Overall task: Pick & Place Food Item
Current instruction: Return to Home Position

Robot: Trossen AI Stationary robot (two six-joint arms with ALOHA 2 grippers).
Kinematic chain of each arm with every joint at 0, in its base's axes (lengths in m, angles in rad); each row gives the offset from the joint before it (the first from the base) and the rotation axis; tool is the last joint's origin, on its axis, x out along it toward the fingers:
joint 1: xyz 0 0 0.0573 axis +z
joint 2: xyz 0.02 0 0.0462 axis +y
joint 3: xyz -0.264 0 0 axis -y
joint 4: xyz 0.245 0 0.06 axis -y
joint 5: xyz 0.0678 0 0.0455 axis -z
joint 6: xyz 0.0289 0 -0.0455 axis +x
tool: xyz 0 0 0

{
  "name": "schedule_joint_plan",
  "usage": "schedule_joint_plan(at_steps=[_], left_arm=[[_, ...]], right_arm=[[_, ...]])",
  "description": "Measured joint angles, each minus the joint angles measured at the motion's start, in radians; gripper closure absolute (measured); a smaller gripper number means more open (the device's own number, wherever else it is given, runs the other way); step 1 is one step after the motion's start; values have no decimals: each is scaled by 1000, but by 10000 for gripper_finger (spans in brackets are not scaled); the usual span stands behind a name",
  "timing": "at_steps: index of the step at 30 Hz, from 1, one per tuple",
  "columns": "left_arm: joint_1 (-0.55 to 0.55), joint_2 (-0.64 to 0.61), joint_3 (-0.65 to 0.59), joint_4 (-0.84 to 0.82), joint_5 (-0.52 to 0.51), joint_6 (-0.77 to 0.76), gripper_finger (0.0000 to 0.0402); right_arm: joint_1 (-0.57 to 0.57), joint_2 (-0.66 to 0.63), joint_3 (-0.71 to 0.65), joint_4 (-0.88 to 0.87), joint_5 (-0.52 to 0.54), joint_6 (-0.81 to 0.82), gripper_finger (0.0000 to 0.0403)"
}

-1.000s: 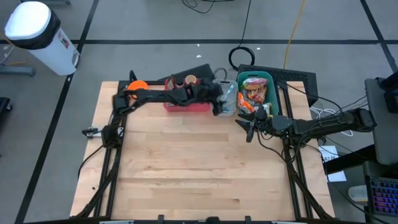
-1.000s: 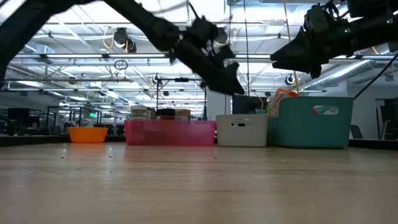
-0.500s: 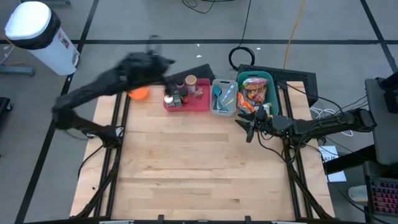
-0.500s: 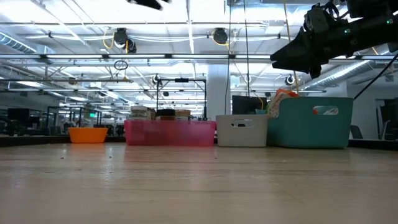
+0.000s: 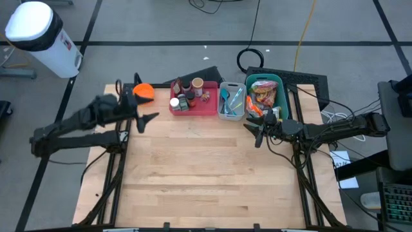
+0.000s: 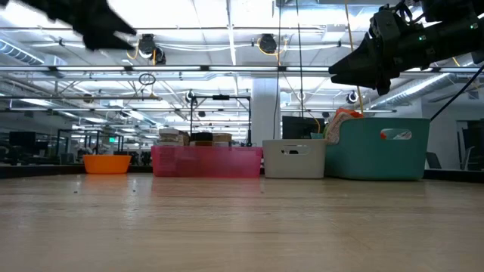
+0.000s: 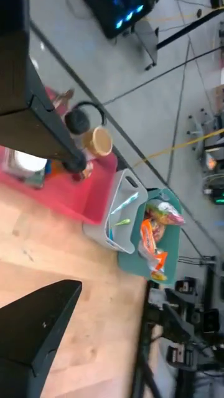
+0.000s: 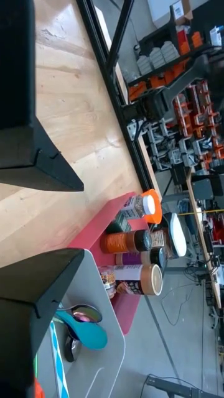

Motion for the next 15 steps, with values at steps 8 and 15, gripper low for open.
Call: schedule_joint_plan(at_steps=[8, 15], left_arm=[[-35, -276, -536, 465, 5, -153, 69], [-79, -394, -735, 626, 2, -157, 77]], right_arm=[[-2, 0, 0, -9, 0, -122, 250], [-10, -58, -13, 0, 0, -204, 250]])
